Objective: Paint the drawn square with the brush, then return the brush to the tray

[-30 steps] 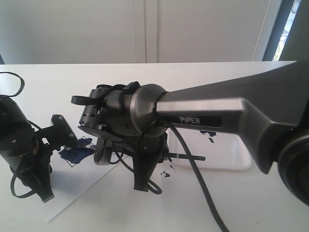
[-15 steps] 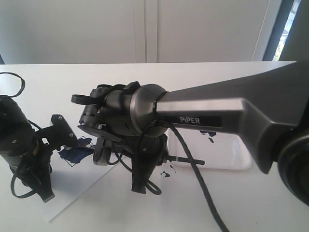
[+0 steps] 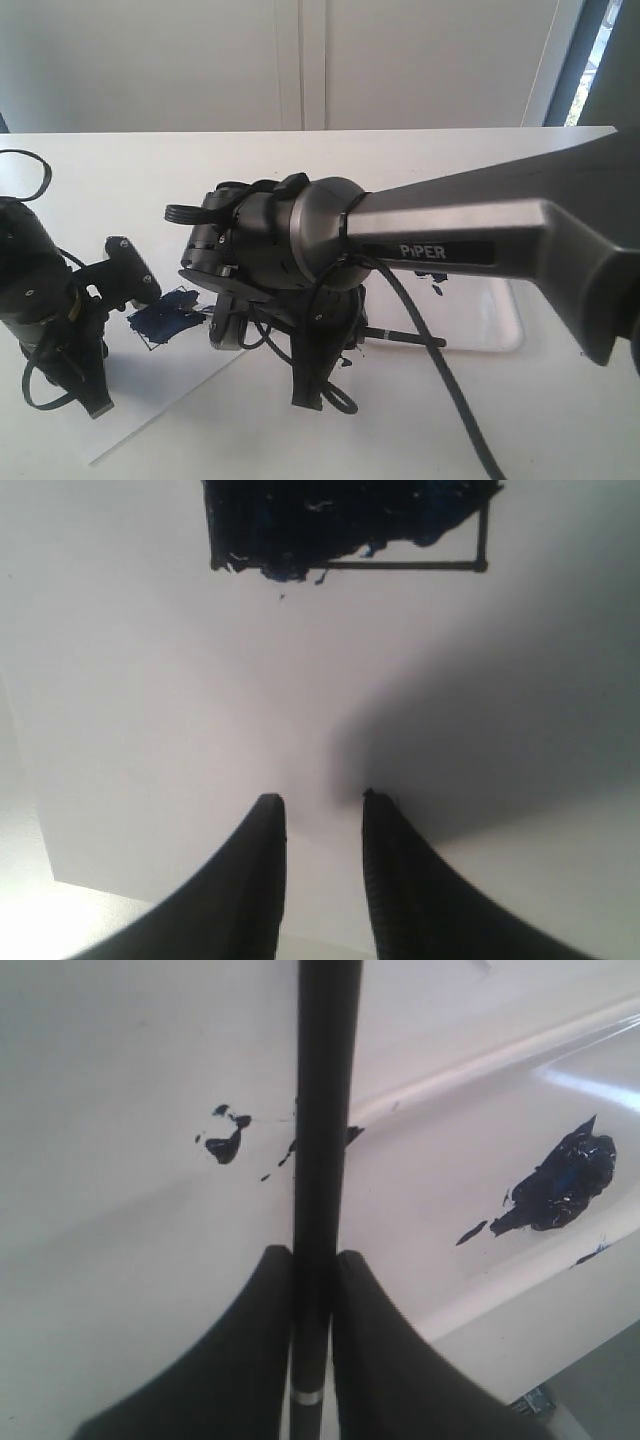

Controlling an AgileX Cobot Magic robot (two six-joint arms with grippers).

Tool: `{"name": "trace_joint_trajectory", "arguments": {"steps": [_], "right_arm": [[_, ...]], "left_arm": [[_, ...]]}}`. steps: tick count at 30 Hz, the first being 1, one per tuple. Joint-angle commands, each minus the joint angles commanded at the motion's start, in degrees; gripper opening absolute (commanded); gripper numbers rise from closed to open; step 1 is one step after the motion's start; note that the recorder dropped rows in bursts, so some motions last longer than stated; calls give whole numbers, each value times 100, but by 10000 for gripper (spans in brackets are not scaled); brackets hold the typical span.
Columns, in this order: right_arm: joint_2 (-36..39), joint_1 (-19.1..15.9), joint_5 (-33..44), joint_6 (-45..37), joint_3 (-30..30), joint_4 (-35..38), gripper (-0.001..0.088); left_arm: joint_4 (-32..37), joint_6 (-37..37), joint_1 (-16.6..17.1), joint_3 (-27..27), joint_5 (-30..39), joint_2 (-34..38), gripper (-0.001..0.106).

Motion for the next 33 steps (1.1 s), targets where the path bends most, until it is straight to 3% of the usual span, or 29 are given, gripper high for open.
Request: {"name": "trace_joint_trajectory", "arguments": {"steps": [14,25,33], "right_arm": [[-108,0,0,0,354,234,0],[-108,0,0,145,455,-337,0],[-108,0,0,156,444,-309,0]], "left_arm": [[26,2,0,0,-35,0,344],[26,2,0,0,-35,0,344],[26,16,0,0,-69,0,344]]}}
